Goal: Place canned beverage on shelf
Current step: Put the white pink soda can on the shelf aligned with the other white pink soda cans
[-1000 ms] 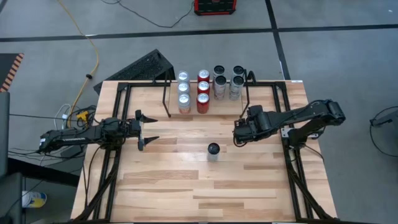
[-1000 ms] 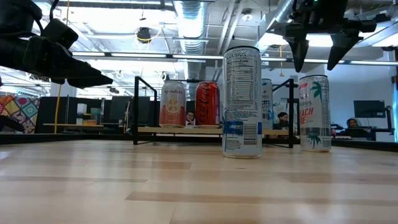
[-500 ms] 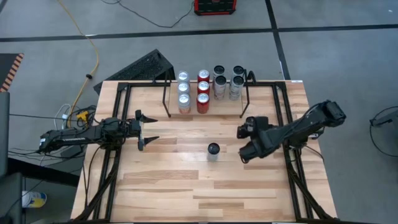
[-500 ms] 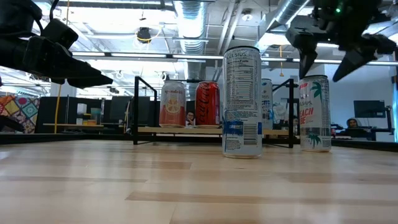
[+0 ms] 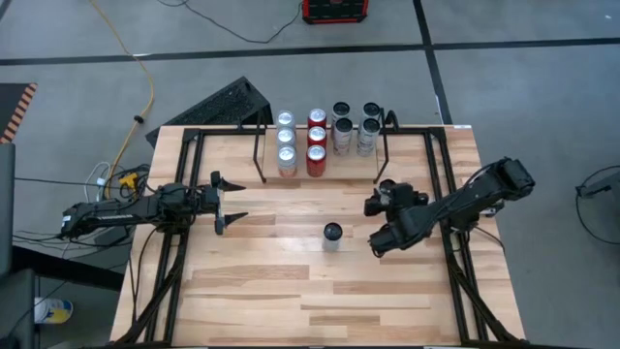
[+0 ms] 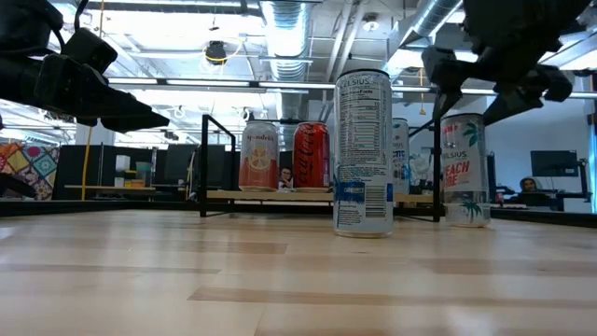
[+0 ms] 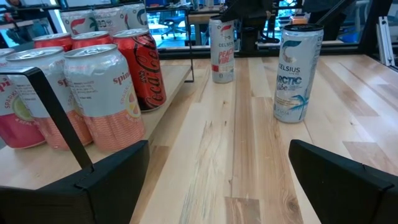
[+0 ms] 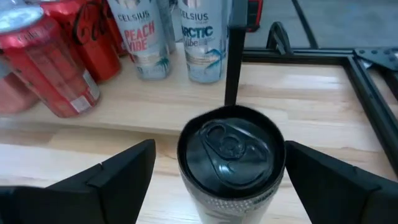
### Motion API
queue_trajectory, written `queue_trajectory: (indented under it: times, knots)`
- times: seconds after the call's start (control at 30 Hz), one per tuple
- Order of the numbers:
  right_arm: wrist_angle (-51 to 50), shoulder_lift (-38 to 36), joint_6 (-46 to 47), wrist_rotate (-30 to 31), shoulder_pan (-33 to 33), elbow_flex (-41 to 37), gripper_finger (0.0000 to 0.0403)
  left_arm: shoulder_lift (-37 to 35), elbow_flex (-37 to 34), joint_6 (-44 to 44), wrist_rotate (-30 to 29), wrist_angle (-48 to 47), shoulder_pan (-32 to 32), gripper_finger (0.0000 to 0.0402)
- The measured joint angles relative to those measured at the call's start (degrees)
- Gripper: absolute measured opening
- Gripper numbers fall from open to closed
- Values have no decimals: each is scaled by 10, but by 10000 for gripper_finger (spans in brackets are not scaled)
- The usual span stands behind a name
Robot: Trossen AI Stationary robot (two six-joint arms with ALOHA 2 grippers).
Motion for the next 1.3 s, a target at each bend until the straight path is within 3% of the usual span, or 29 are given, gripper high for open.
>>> queue_trajectory:
  times: [0.43,0.57,0.77,0.9,1.0,1.3]
  knots:
    - [-11,92,31,-7,-15,0,369,0,0,0,0,0,0,373]
    - [-12,93,34,-7,-14,0,341,0,0,0,0,0,0,373]
    - [-12,93,34,-7,-11,0,267,0,0,0,0,0,0,373]
    - [-19,92,28,-9,-2,22,267,0,0,0,0,0,0,373]
    - [-27,79,-6,1,7,60,267,0,0,0,0,0,0,373]
    - [-24,68,-232,132,4,169,267,0,0,0,0,0,0,373]
